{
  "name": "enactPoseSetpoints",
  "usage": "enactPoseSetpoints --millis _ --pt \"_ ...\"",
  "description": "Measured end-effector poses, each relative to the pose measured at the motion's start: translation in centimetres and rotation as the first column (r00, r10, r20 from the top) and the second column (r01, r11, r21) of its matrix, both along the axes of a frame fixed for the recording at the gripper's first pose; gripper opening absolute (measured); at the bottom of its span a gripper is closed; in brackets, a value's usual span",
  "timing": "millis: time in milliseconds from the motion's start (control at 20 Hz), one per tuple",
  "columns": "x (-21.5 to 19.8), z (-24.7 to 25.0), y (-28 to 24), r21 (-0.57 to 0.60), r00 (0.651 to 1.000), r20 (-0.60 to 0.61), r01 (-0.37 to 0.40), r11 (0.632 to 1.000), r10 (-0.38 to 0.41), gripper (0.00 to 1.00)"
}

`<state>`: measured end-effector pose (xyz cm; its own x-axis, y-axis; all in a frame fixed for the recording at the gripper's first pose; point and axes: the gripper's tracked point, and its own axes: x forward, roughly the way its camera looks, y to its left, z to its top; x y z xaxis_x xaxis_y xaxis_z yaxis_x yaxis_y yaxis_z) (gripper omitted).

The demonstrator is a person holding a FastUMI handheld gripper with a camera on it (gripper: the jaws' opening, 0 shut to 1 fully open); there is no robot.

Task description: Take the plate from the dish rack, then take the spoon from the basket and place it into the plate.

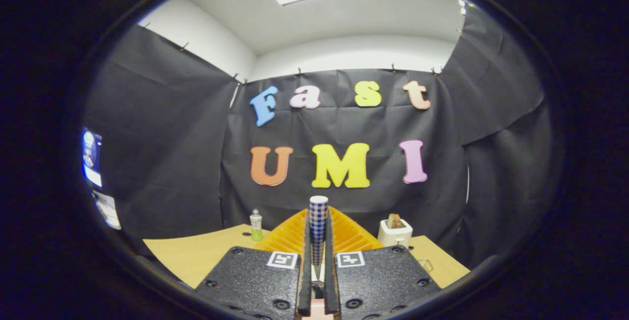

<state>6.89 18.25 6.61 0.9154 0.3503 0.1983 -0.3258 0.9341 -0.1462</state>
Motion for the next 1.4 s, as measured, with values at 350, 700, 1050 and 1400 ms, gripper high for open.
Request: enactPoseSetpoints --millis 350,700,1050,1400 --pt "-1.0 -10.7 5.1 -0.045 0.992 -0.113 -0.063 0.997 0.057 0.16" --pt "1.7 -14.8 1.1 0.045 0.988 -0.137 0.077 0.996 -0.07 0.16" --pt "4.3 -19.8 -0.7 0.115 0.966 -0.22 0.162 0.98 -0.134 0.17" --pt "2.4 -18.0 -3.5 0.09 0.967 -0.197 0.182 0.979 -0.161 0.43"
